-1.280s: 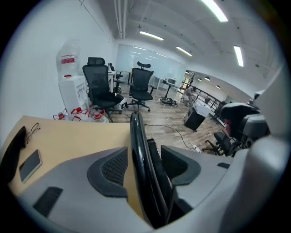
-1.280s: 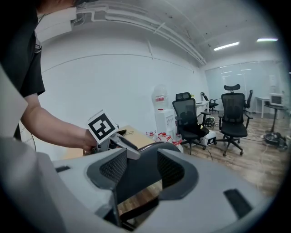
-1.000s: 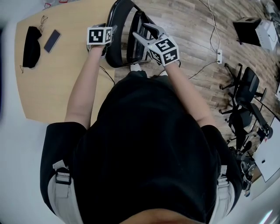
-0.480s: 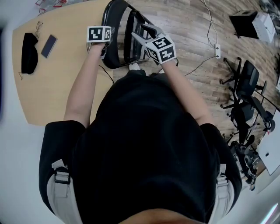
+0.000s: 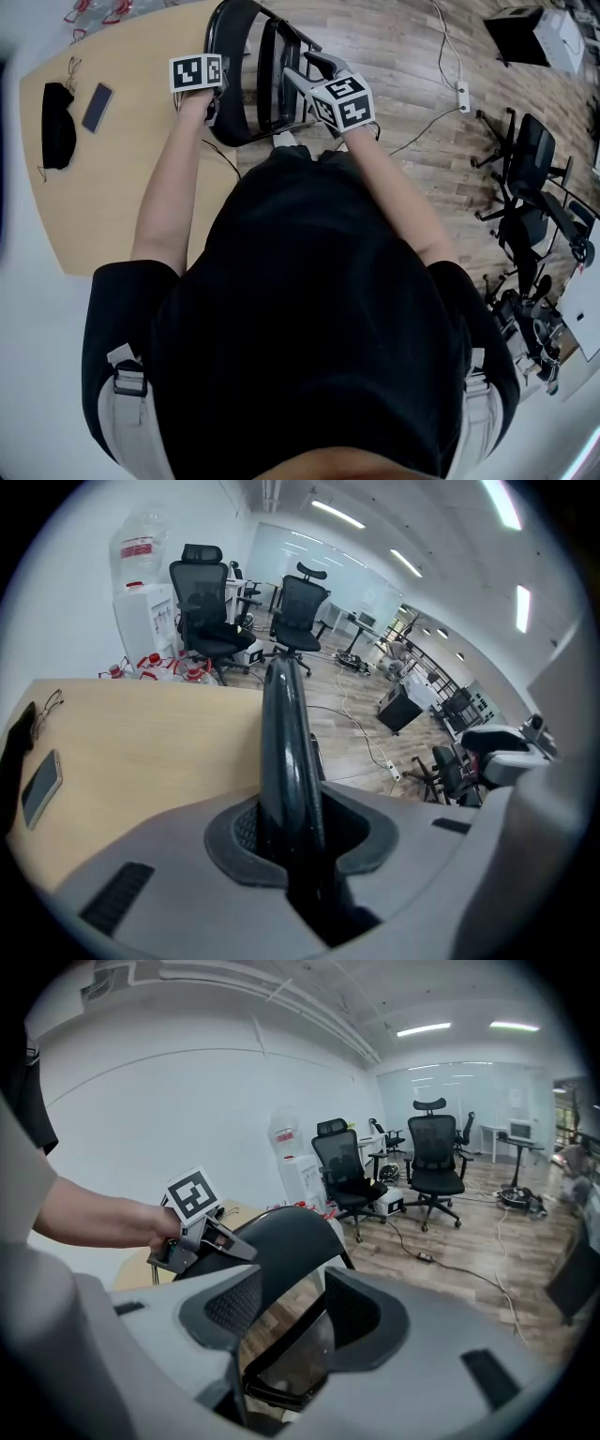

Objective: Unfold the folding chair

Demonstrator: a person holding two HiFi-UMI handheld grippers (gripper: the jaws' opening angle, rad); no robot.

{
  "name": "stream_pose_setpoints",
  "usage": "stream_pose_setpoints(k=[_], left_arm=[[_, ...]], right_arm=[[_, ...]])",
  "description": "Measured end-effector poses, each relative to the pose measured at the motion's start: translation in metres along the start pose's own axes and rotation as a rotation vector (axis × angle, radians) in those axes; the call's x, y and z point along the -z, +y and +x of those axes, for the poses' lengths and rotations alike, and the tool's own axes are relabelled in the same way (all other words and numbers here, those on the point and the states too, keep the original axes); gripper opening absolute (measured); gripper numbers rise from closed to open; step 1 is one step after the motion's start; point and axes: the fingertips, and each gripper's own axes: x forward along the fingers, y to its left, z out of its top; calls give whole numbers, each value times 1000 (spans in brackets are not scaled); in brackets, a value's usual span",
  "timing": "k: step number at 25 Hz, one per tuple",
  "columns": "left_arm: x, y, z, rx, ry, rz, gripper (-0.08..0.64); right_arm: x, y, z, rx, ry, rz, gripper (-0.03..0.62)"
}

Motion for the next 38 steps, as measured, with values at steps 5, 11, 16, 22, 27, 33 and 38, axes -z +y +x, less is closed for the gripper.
stream_pose_setpoints(k=[5, 11, 16, 22, 27, 33, 38], left_arm=[[-2, -11, 0, 12, 5, -9, 67], [-5, -37, 1, 9, -1, -4, 63], [-6, -64, 1, 23, 5, -14, 54], [-12, -118, 6, 0, 2, 15, 52], [-14, -156, 10, -9, 17, 28, 54], [-17, -204, 17, -9, 46, 77, 65], [-20, -249, 26, -12, 69, 108, 77]], right_arm=[[16, -18, -9, 38, 11, 57, 198], [37, -39, -13, 68, 18, 135, 198], [54, -54, -11, 66, 28, 208, 198], [83, -81, -22, 72, 55, 265, 198], [110, -98, -27, 65, 89, 315, 198], [144, -124, -26, 96, 131, 358, 198], [168, -144, -23, 118, 152, 385, 198]])
